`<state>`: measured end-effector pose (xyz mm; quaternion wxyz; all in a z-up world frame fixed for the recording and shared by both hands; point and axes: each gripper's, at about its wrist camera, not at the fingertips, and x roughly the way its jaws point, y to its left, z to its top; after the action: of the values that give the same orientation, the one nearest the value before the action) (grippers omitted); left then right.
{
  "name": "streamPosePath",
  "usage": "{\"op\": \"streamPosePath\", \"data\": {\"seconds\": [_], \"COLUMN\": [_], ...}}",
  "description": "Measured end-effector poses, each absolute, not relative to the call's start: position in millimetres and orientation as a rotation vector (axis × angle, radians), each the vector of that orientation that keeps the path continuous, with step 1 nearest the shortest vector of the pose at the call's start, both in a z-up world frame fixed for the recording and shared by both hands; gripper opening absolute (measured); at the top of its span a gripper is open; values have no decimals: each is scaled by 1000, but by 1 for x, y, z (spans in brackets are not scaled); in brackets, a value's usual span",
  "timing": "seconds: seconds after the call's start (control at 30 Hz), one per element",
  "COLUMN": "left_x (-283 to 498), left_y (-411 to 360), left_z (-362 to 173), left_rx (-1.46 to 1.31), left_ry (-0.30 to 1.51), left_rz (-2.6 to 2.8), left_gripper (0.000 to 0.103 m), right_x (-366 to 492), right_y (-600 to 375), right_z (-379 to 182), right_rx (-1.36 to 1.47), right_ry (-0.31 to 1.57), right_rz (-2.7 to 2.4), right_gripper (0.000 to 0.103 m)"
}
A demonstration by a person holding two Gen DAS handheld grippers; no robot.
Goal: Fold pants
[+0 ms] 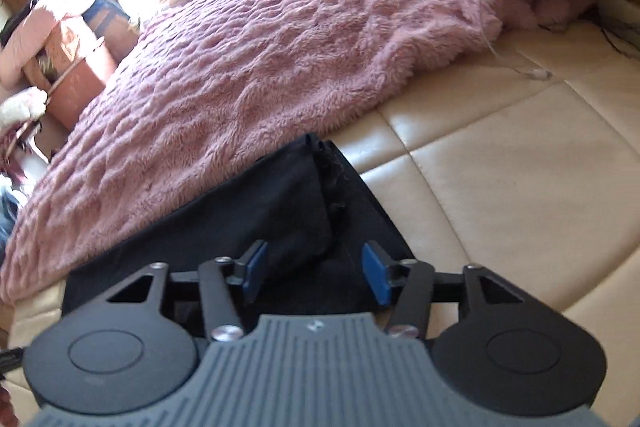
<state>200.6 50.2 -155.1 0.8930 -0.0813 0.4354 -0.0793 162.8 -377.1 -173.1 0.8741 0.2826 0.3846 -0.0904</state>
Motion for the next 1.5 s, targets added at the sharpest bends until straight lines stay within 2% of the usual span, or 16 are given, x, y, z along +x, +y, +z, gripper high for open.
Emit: {"op": "streamPosePath", "data": {"seconds": [0.07, 0.23, 0.33, 0.43, 0.6, 0.77, 0.93, 1.0, 1.07, 1.1, 1.2, 1.27, 1.33, 1.4, 1.43, 1.5], "left_x": [199, 201, 203, 209, 225, 242, 257, 261, 263, 265, 267, 268, 270, 273, 275, 283], "left_y": [41, 14, -3, -19, -44, -64, -76, -79, -81, -82, -82, -83, -83, -84, -85, -91], "left_z": [-149, -148, -148, -151, -156, -162, -172, -176, -179, -180, -183, -184, -184, -182, -180, -178], "left_rx": [-182, -221, -204, -181, -171, -146, -143, -145, -146, -150, -162, -159, -161, -156, -150, -119], "left_ry": [892, 915, 929, 941, 958, 970, 991, 996, 997, 998, 1005, 1007, 1007, 1001, 998, 989], "left_rz": [-179, -226, -260, -274, -295, -324, -335, -339, -342, -342, -344, -350, -358, -365, -369, -381], "left_gripper": [13, 14, 14, 14, 14, 14, 14, 14, 14, 14, 14, 14, 14, 14, 14, 14], "right_x": [140, 114, 132, 167, 228, 267, 280, 282, 288, 290, 295, 300, 304, 307, 308, 308], "right_y": [-386, -405, -423, -446, -472, -487, -500, -507, -507, -506, -509, -506, -503, -497, -497, -495], "right_z": [-179, -207, -198, -187, -197, -218, -236, -242, -252, -254, -260, -262, -263, -262, -261, -257], "right_rx": [737, 944, 899, 814, 766, 766, 837, 870, 904, 889, 929, 956, 976, 951, 928, 906], "right_ry": [791, 805, 810, 832, 925, 977, 984, 1008, 1083, 1098, 1122, 1127, 1121, 1132, 1147, 1144], "right_rz": [-201, -216, -152, -41, 139, 234, 334, 382, 426, 435, 465, 505, 526, 509, 482, 468], "right_gripper": [71, 72, 73, 79, 77, 69, 66, 57, 36, 33, 34, 44, 47, 33, 14, 14]}}
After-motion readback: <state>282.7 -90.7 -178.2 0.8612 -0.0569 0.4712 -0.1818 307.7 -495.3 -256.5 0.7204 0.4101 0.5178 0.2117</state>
